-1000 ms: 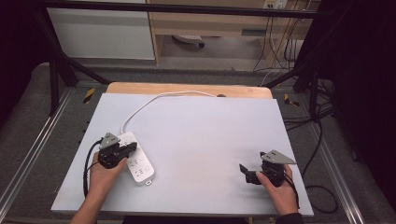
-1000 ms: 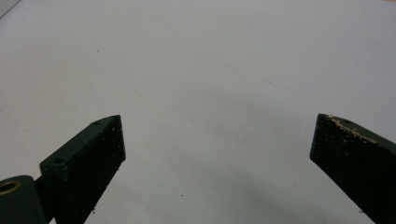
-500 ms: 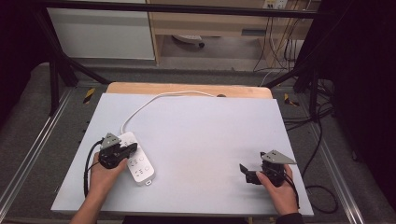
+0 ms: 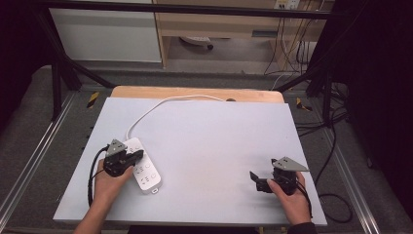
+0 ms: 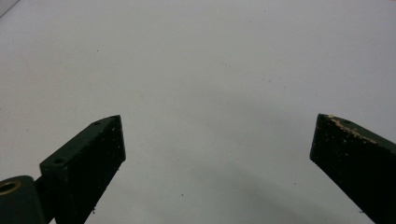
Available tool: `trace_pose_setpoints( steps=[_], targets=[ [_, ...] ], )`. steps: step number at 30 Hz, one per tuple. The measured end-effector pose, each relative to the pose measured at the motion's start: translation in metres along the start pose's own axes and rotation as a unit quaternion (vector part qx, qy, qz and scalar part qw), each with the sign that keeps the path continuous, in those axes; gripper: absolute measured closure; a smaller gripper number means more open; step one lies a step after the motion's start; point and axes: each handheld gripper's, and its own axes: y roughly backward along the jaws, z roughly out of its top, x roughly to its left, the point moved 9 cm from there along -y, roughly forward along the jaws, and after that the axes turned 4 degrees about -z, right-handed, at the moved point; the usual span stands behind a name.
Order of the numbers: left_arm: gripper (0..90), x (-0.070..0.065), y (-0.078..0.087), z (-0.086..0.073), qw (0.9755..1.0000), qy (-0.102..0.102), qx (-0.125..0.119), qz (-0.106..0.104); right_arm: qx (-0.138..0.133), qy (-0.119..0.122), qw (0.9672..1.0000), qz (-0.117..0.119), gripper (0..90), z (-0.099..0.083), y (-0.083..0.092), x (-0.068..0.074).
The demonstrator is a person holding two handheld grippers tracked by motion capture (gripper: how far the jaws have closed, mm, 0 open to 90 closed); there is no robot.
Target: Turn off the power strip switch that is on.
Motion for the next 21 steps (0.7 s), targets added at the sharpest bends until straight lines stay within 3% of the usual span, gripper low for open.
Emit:
trace_pose_setpoints(
  steps=[12,16,21],
  targets=[
    [90.0,0.0001,-0.0009,-0.0009,1.0,0.003,0.002,0.0,0.005,-0.003,1.0,0.001,3.7,-0.0011,-0.0004,0.0003],
    [90.0,0.0046,-0.0001,-0.0011,0.9999,0.003,0.001,0.013,0.006,-0.002,1.0,0.001,3.7,-0.0013,-0.0005,0.0003],
    [90.0,0.007,0.0005,-0.0018,0.9999,0.011,-0.001,0.009,0.006,-0.003,1.0,0.001,3.7,-0.0013,-0.0005,0.0004]
  ],
)
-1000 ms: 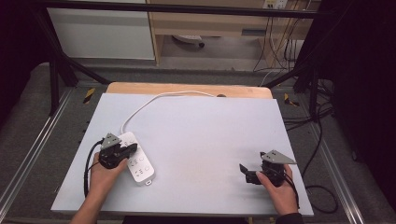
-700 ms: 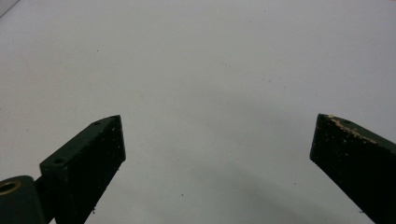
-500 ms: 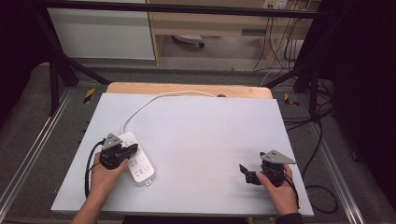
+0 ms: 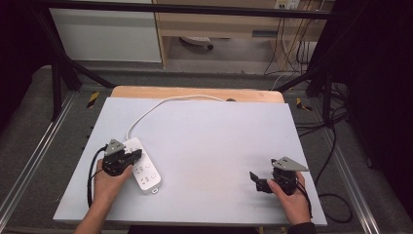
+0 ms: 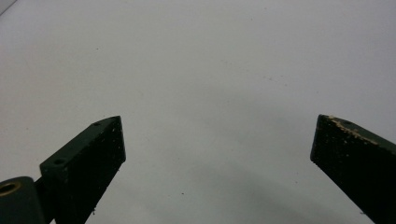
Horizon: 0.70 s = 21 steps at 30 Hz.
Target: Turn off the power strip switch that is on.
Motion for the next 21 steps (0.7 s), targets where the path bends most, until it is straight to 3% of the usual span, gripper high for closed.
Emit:
trace_pose_setpoints(
  steps=[13,17,21],
  targets=[
    [90.0,-0.0002,0.0009,0.0004,1.0,-0.001,-0.002,-0.005,0.0,0.0,1.0,0.0,3.7,-0.0001,0.0,0.0001],
    [90.0,-0.0045,-0.0001,0.0007,0.9999,-0.009,0.001,-0.009,0.0,0.0,1.0,0.0,3.6,0.0,0.0,0.0001],
    [90.0,-0.0029,-0.0008,0.0006,1.0,-0.002,0.001,-0.007,0.001,0.001,1.0,0.001,3.6,-0.0003,-0.0001,0.0002]
  ],
)
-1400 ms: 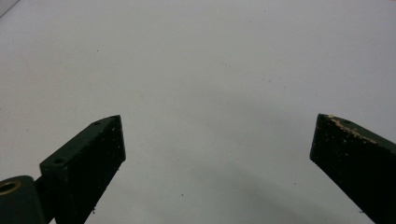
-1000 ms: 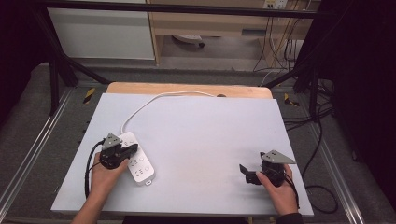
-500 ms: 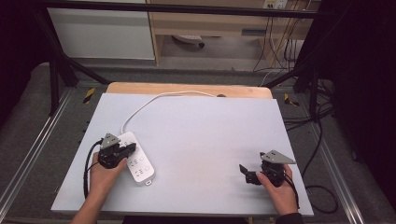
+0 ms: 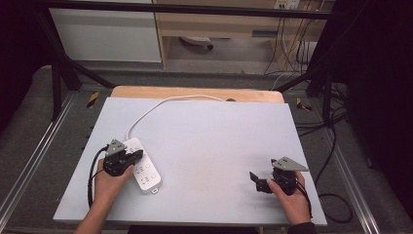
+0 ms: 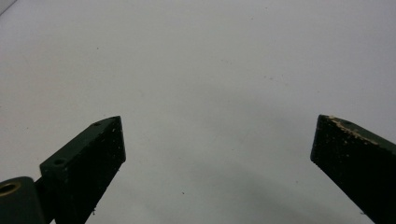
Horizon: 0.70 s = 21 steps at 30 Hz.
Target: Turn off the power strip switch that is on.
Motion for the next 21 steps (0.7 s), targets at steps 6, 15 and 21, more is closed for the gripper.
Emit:
trace_pose_setpoints(
  steps=[6,15,21],
  targets=[
    [90.0,0.0002,-0.0008,-0.0008,1.0,0.0,0.005,-0.002,0.0,0.003,1.0,-0.001,3.6,-0.0003,-0.0005,0.0],
    [90.0,-0.0003,-0.0011,-0.0003,0.9999,-0.007,0.013,0.003,0.003,0.001,1.0,-0.001,3.6,-0.0008,-0.0007,0.0005],
    [90.0,-0.0002,-0.0016,-0.0001,0.9999,-0.006,0.012,0.004,0.002,-0.002,1.0,-0.001,3.6,-0.0005,0.0002,0.0]
  ],
)
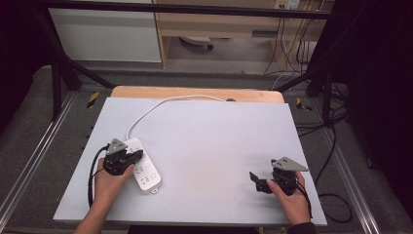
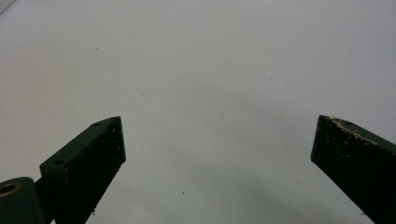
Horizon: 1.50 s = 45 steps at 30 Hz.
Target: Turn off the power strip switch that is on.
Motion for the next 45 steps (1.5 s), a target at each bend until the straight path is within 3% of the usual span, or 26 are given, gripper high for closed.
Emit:
trace_pose_setpoints(
  steps=[15,22,45],
  targets=[
    [90.0,0.0002,-0.0005,0.0005,1.0,0.002,0.004,0.0,0.002,0.002,1.0,-0.001,3.6,-0.0011,-0.0008,-0.0006],
    [90.0,-0.0005,-0.0005,0.0009,0.9999,-0.009,0.009,0.007,0.003,0.002,1.0,-0.001,3.5,-0.0014,-0.0011,-0.0009],
    [90.0,-0.0003,-0.0006,0.001,0.9999,-0.004,0.01,0.006,0.005,0.0,1.0,-0.003,3.5,-0.0023,-0.0012,-0.0015]
  ],
)
